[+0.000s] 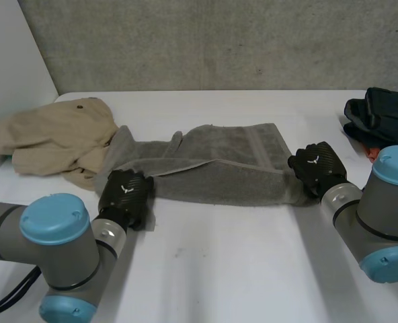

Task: Fold the laundry.

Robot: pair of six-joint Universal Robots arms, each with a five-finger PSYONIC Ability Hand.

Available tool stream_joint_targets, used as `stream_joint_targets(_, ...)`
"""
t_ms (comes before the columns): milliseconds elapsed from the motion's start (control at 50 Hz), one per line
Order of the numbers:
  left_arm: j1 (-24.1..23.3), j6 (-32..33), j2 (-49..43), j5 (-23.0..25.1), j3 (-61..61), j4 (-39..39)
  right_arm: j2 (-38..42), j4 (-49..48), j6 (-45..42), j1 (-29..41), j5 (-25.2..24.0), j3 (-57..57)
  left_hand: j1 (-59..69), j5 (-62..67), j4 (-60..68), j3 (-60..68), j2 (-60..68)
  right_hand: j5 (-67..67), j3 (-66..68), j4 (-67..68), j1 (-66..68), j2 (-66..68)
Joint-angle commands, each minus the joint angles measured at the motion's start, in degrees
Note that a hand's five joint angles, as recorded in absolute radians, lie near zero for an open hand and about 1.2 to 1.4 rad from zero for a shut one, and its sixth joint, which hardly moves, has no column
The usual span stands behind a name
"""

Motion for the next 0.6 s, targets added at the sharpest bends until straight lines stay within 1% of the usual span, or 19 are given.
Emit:
stream_joint_targets(20, 1.7, 4.5, -1.3, 0.2, -0.1, 5.3, 0.2, -0.2, -0.3, -0.1, 0.2, -0.1, 47.0, 47.5, 47.6, 47.9, 47.3, 12.7, 11.6, 11.1, 15.3, 12.6)
stream_joint_targets(80, 2.5, 4.4, 2.3, 0.4, -1.7, 6.0, 0.0, 0.3, -0.5, -0.5, 0.4, -0.8, 47.3, 47.7, 47.8, 48.1, 47.5, 12.7, 11.6, 11.1, 15.3, 12.6)
stream_joint_targets(100, 3.1, 4.3, 7.1, 0.8, -2.6, 6.0, -0.4, 0.9, -0.6, -0.7, 0.5, -1.1, 47.3, 47.7, 47.8, 48.1, 47.5, 12.7, 11.6, 11.1, 15.3, 12.6)
stream_joint_targets(140, 3.4, 3.9, 11.3, 1.2, -3.3, 5.9, -0.8, 2.5, -1.3, -0.7, 0.5, -1.8, 47.3, 47.7, 47.8, 48.1, 47.5, 12.7, 11.6, 11.1, 15.3, 12.6)
stream_joint_targets(160, 3.5, 2.8, 15.7, 2.1, -3.8, 5.6, -1.7, 4.4, -2.3, -0.8, 0.5, -2.4, 47.3, 47.7, 47.8, 48.1, 47.5, 12.7, 11.6, 11.1, 15.3, 12.6)
stream_joint_targets(240, 3.7, -1.9, 23.2, 3.6, -3.7, 3.6, -7.4, 12.7, -6.6, -1.1, 0.6, -5.0, 47.3, 47.7, 47.8, 48.1, 47.5, 12.7, 11.6, 11.1, 15.3, 12.6)
stream_joint_targets(260, 4.0, -3.0, 24.9, 3.7, -3.4, 2.4, -8.8, 14.6, -7.4, -1.4, 0.6, -5.3, 47.3, 47.7, 47.8, 48.1, 47.5, 12.7, 11.6, 11.1, 15.3, 12.6)
stream_joint_targets(280, 5.0, -5.3, 28.2, 3.8, -2.9, -0.6, -10.0, 16.5, -8.4, -1.7, 0.7, -5.9, 47.3, 47.7, 47.8, 48.1, 47.5, 12.7, 11.6, 11.1, 15.3, 12.6)
stream_joint_targets(300, 5.8, -6.2, 29.8, 3.9, -2.6, -2.4, -12.3, 20.1, -9.9, -2.8, 0.7, -7.2, 47.3, 47.7, 47.8, 48.1, 47.5, 12.7, 11.6, 11.1, 15.3, 12.6)
stream_joint_targets(340, 7.9, -7.8, 32.1, 4.3, -1.7, -6.2, -14.9, 23.6, -11.8, -3.9, 0.8, -8.7, 47.3, 47.7, 47.8, 48.1, 47.5, 12.7, 11.6, 11.1, 15.3, 12.6)
stream_joint_targets(360, 10.0, -9.2, 33.8, 5.6, -0.8, -10.0, -16.3, 25.5, -12.7, -4.4, 0.9, -9.4, 47.3, 47.7, 47.8, 48.1, 47.5, 12.7, 11.6, 11.1, 15.3, 12.6)
stream_joint_targets(380, 11.1, -9.7, 34.4, 6.6, -0.4, -11.9, -19.5, 29.0, -14.2, -5.4, 0.9, -10.4, 47.3, 47.7, 47.8, 48.1, 47.5, 12.7, 11.6, 11.1, 15.3, 12.6)
stream_joint_targets(420, 13.3, -10.8, 35.2, 8.9, 0.3, -15.3, -22.6, 32.1, -15.1, -6.3, 0.9, -11.4, 47.3, 47.7, 47.8, 48.1, 47.5, 12.7, 11.6, 11.1, 15.3, 12.6)
stream_joint_targets(440, 15.0, -11.7, 35.6, 11.6, 0.8, -17.9, -24.0, 33.5, -15.4, -6.7, 0.7, -11.7, 47.3, 47.7, 47.8, 48.1, 47.5, 12.7, 11.6, 11.1, 15.3, 12.6)
stream_joint_targets(460, 15.8, -12.0, 35.7, 13.0, 0.8, -19.1, -26.6, 35.8, -15.6, -7.2, 0.3, -12.4, 47.3, 47.7, 47.8, 48.1, 47.5, 12.7, 11.6, 11.1, 15.3, 12.6)
stream_joint_targets(520, 18.7, -12.4, 35.7, 16.7, 1.3, -22.4, -29.4, 38.8, -15.7, -7.2, 0.3, -13.4, 47.3, 47.7, 47.8, 48.1, 47.5, 12.7, 11.6, 11.1, 15.3, 12.6)
stream_joint_targets(560, 19.6, -12.4, 35.3, 17.5, 1.5, -23.4, -31.3, 41.4, -16.0, -7.3, 0.3, -13.7, 47.3, 47.7, 47.8, 48.1, 47.5, 12.7, 11.6, 11.1, 15.3, 12.6)
stream_joint_targets(600, 20.4, -12.4, 34.3, 17.3, 1.5, -23.7, -31.9, 43.6, -16.4, -7.3, 0.1, -13.3, 47.3, 47.7, 47.8, 48.1, 47.5, 12.7, 11.6, 11.1, 15.3, 12.6)
